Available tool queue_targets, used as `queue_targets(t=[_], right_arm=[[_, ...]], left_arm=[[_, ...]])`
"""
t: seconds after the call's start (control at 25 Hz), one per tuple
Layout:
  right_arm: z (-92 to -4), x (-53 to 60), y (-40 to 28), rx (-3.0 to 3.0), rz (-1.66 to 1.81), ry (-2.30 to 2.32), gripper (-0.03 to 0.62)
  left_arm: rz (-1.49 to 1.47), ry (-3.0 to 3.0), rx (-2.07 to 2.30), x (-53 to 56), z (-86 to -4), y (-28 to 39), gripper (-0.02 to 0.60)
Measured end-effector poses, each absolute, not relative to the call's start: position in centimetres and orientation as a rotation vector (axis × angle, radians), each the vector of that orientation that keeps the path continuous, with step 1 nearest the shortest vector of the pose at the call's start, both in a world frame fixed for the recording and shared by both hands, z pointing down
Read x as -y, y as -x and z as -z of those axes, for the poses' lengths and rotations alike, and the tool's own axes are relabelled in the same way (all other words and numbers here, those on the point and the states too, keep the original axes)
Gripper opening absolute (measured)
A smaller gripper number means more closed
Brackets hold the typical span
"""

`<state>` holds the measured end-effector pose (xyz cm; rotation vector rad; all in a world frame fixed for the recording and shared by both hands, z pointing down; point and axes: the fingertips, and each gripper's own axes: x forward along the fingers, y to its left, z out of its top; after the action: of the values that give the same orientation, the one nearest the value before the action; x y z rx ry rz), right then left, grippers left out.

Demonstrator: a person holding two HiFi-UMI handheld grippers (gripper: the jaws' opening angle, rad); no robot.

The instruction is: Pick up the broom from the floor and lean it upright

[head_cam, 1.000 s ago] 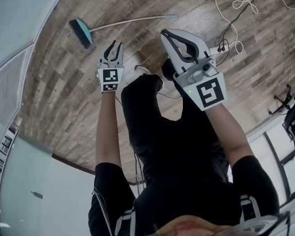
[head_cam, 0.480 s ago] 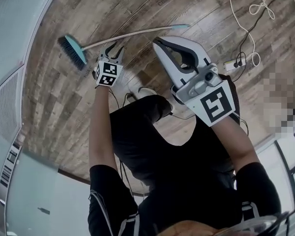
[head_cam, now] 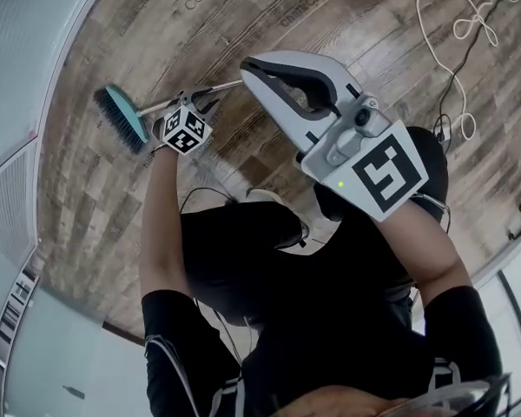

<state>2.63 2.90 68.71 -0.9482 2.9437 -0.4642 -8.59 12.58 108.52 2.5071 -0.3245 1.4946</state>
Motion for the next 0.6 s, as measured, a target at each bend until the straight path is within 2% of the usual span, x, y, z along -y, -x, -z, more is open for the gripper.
queue_targets(t=[0.16,0.6], right_arm=[[-70.0,-2.0,-2.8,-2.945,0.473,0.975,0.017],[-69.5,-1.1,-1.8,-2.93,0.422,0.922,0.018]], left_arm=[[-1.462,-2.448,0.32,-13.2,-110.7,9.0,0.137],[-1.784,-2.425,0.101,-14.1,-115.1,9.2,0.137]])
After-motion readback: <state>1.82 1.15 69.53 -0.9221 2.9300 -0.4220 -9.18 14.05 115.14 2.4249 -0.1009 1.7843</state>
